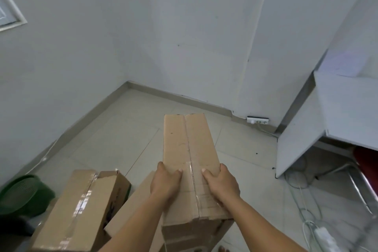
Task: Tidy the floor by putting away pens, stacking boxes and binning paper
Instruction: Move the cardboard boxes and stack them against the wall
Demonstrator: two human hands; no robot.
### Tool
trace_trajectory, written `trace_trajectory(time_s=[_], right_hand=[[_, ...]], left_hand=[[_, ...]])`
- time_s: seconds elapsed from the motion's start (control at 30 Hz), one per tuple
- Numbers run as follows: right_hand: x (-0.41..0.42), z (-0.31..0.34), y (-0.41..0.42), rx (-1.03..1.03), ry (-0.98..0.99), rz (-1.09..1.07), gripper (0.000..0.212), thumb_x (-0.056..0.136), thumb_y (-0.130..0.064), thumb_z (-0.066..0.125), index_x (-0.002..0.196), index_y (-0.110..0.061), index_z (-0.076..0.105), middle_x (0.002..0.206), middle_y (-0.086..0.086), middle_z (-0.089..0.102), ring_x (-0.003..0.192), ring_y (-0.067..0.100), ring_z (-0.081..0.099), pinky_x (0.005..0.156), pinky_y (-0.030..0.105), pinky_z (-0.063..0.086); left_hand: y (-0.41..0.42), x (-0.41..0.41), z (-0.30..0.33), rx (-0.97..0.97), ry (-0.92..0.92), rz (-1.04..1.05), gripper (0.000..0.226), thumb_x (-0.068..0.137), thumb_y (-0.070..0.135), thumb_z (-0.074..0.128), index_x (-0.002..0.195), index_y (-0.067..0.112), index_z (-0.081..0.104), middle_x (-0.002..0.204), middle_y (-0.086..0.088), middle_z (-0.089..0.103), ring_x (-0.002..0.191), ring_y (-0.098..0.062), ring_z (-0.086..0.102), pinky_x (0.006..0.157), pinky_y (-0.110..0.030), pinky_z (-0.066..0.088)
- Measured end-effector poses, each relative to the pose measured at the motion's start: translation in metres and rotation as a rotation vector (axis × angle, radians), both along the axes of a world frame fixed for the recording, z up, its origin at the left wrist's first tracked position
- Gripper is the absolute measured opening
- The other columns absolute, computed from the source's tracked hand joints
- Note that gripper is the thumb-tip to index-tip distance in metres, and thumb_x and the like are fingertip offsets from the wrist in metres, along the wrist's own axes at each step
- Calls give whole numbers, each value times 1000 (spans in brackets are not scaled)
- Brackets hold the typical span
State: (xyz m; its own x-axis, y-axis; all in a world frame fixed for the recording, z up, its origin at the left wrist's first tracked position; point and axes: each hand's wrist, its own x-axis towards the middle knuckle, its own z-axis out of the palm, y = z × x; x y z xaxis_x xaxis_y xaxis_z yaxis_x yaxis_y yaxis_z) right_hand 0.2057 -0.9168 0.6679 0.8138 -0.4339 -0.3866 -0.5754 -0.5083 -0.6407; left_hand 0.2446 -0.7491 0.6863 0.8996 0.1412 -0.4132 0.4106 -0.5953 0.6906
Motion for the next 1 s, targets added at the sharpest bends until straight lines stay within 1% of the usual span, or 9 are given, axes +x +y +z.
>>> trace_trajectory(time_s=[0.1,0.2,0.27,0.37,0.47,0.67,0.8,0.9,1.0], right_hand=[[25,0,-48,-9,-4,-4,55,82,-67,49,121,-28,48,114,-8,63,96,19,61,76,33,49],[51,2,-88,-32,-13,-3,56,81,-67,49,121,-27,48,114,-8,64,99,21,61,73,33,46],[66,4,-108,-53,-25,7,57,79,-68,48,119,-27,48,112,-7,65,100,23,62,75,34,47],[92,5,-133,-70,-40,13,54,79,-68,48,114,-27,47,109,-7,66,99,24,62,75,35,47],[124,4,-154,-69,-52,17,53,79,-67,50,114,-27,48,108,-7,66,100,24,62,73,34,46],[197,-3,-172,-55,-35,38,51,79,-68,50,112,-28,48,105,-9,65,95,22,61,75,35,48],[268,-5,-173,-65,-23,75,53,79,-69,49,113,-28,48,106,-9,65,96,22,62,75,35,49],[323,0,-167,-62,-7,112,52,81,-68,49,115,-28,48,109,-9,64,97,21,62,73,34,47],[375,4,-160,-53,-14,137,51,83,-67,49,116,-28,47,112,-8,64,97,20,61,72,33,46]], left_hand=[[-48,26,-2,5,-5,0,45,86,44,58,119,19,39,114,-5,59,100,-29,59,85,-41,50],[-89,50,-3,1,-20,4,45,87,43,57,120,17,39,115,-5,58,92,-25,55,78,-37,47],[-108,65,-4,-4,-26,7,45,87,42,57,120,17,39,115,-5,58,89,-24,53,76,-36,45],[-131,90,-5,-12,-29,18,41,87,42,57,117,19,40,113,-4,58,90,-26,54,79,-38,47],[-151,120,-7,-36,-40,27,41,86,42,58,116,20,41,112,-3,59,96,-28,58,81,-39,49],[-170,189,-16,-48,-48,48,45,85,43,58,120,20,42,111,-1,59,95,-25,59,81,-40,51],[-171,255,-22,-49,-41,91,46,85,41,58,122,19,42,113,-2,58,94,-24,58,78,-38,49],[-164,307,-20,-48,-15,125,49,85,42,58,125,19,41,113,-2,58,94,-24,58,78,-39,51],[-155,355,-15,-55,-28,149,49,86,41,59,126,19,41,114,-2,58,94,-23,58,77,-38,50]])
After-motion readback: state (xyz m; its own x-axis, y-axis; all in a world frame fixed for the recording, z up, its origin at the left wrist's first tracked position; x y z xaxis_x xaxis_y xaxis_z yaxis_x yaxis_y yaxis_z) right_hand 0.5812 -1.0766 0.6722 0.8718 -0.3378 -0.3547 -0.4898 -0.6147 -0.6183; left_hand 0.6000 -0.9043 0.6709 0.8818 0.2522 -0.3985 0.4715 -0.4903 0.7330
